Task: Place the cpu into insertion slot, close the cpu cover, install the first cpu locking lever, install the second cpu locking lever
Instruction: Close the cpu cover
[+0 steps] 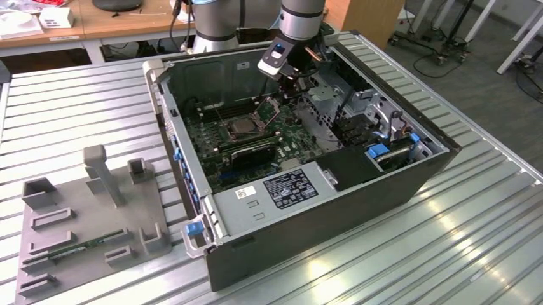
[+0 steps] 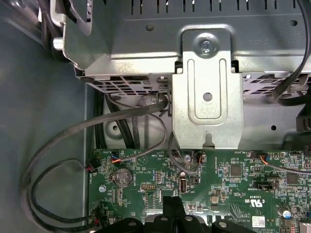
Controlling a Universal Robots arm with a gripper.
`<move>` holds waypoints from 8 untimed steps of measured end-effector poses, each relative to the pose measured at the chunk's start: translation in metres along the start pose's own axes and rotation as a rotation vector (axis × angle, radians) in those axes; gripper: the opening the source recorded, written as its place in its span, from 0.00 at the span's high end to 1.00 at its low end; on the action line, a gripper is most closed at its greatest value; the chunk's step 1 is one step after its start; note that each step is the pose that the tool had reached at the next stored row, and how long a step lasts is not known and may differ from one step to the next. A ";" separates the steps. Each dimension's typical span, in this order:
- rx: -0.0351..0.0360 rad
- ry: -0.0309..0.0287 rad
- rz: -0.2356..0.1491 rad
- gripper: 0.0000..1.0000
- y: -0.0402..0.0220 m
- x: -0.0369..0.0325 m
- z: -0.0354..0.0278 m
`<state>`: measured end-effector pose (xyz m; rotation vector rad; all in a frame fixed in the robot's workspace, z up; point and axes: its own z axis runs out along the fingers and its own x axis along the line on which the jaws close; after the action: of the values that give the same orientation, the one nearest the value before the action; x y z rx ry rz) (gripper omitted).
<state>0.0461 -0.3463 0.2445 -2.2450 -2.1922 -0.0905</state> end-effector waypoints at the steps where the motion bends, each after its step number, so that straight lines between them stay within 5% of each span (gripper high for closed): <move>1: -0.0001 0.0001 0.000 0.89 -0.0010 0.0000 0.0001; 8: 0.0000 -0.0002 0.000 0.89 -0.0126 -0.0004 0.0013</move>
<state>0.0335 -0.3464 0.2427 -2.2450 -2.1925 -0.0902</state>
